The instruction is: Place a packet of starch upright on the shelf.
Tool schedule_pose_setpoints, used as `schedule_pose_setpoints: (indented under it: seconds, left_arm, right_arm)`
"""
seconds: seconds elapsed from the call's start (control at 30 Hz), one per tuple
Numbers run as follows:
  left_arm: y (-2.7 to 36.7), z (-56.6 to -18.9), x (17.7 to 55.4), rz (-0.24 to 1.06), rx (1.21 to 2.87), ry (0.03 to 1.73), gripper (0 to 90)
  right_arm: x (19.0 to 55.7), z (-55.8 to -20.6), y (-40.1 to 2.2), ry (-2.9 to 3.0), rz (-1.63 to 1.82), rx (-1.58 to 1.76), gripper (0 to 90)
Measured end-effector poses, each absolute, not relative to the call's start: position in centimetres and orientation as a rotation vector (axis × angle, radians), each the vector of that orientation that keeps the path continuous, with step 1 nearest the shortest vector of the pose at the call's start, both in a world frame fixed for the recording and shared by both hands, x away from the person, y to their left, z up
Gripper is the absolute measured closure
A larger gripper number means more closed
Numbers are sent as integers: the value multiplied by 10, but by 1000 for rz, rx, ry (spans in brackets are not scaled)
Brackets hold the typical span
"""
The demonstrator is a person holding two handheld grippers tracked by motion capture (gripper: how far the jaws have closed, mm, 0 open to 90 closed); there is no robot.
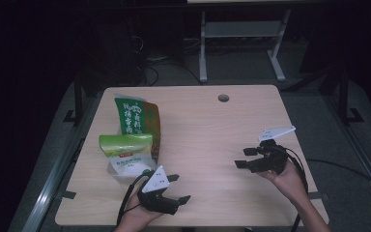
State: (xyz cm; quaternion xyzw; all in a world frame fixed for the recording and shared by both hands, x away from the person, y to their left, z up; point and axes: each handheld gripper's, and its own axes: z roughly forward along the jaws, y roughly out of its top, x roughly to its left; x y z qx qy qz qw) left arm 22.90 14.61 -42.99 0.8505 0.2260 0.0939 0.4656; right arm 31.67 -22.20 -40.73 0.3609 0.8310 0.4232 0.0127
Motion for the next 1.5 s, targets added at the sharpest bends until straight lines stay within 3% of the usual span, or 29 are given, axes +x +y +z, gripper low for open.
schedule_pose_setpoints:
  seconds: [1.5]
  left_arm:
    - [144, -436, 226, 232, 2103, 539, 225]
  right_arm:
    - [245, -452, -283, 2459, 1372, 1283, 275]
